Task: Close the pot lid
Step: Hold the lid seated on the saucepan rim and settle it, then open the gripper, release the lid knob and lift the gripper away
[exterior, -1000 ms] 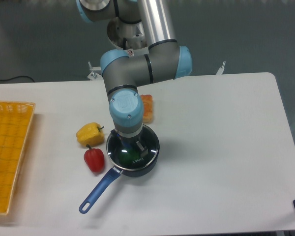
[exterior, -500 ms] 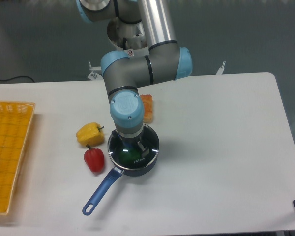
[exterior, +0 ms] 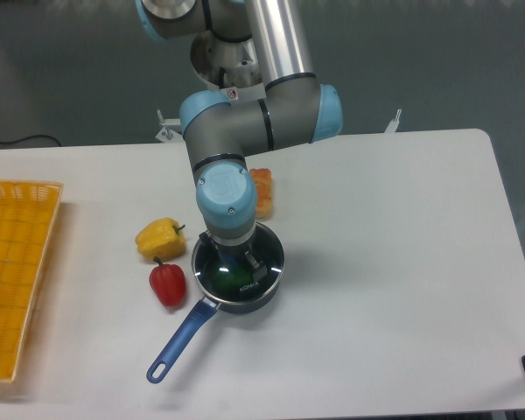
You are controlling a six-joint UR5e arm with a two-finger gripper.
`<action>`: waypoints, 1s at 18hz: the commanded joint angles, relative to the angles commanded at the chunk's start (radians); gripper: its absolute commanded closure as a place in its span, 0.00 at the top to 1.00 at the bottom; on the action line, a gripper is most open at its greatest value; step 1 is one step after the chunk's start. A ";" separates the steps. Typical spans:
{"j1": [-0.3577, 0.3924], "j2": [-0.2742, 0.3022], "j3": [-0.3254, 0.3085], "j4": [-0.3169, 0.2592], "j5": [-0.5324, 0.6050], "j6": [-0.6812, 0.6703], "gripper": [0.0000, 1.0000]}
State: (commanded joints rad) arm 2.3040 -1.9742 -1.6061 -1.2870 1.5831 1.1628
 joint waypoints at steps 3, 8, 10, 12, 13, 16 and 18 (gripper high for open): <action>0.000 0.006 0.000 0.000 0.002 -0.002 1.00; 0.000 0.025 0.000 0.000 0.002 0.000 1.00; 0.002 0.041 -0.003 0.000 0.000 0.002 1.00; 0.006 0.061 -0.003 0.003 -0.002 -0.002 1.00; 0.009 0.069 0.001 0.003 0.000 0.000 1.00; 0.044 0.103 -0.002 0.003 -0.002 0.011 1.00; 0.075 0.118 0.002 0.006 -0.003 0.020 1.00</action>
State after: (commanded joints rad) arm 2.3790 -1.8562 -1.6046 -1.2809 1.5800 1.1826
